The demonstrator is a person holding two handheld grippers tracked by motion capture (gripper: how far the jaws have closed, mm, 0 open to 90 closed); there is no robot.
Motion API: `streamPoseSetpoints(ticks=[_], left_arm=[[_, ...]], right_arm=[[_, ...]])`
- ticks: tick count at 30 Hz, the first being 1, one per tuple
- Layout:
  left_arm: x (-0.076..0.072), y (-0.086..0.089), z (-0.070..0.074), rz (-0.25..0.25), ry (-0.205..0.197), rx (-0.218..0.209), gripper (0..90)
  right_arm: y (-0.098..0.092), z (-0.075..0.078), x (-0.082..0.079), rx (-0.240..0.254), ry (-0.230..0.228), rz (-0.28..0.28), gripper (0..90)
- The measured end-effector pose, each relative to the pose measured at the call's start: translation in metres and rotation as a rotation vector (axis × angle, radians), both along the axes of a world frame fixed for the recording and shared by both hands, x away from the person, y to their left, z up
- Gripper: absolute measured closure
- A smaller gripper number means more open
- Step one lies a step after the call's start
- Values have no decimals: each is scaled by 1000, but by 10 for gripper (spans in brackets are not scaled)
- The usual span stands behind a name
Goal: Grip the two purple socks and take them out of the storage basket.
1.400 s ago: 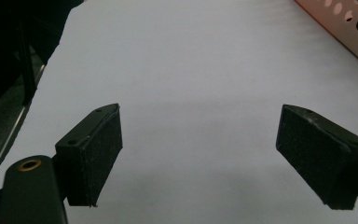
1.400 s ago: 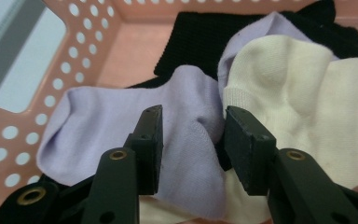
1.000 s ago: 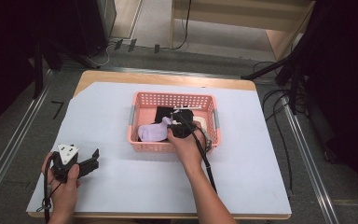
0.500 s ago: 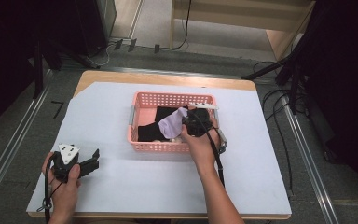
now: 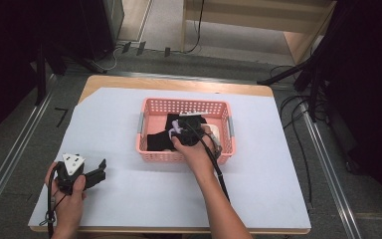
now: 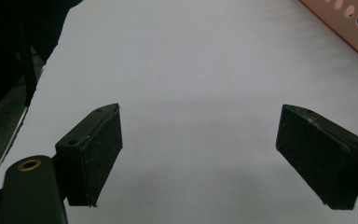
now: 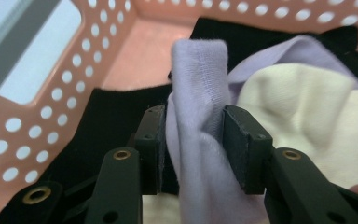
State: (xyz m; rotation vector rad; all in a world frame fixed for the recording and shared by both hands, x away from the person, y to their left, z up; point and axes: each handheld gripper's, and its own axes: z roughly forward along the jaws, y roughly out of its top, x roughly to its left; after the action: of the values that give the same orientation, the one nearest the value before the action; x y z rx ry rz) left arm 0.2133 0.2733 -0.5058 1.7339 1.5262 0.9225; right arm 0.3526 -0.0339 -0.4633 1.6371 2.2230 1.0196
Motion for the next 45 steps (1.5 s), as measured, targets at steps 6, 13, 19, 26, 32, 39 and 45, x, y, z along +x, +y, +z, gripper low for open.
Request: streamPoseSetpoints(ticks=[6,13,19,26,32,39,45], left_arm=[[0,-1,0,0,0,10,153],[0,-1,0,1,-4,9,153],[0,-1,0,-1,2,9,153],[0,-2,0,2,-1,8,153],[0,-2,0,0,-2,10,153],[0,-2,0,1,-1,9,153],[0,-2,0,1,-2,8,153]], right_arm=[[9,-8,5,-76,55,6,541],[16,-13,8,-211,89,-10,689],[9,-11,4,-174,50,-5,787],[-10,7,-5,92,-70,-8,789],[-21,14,-10,178,-185,24,788],[-28,19,-19,227,-351,41,787],[-35,22,-24,235,-469,37,781]])
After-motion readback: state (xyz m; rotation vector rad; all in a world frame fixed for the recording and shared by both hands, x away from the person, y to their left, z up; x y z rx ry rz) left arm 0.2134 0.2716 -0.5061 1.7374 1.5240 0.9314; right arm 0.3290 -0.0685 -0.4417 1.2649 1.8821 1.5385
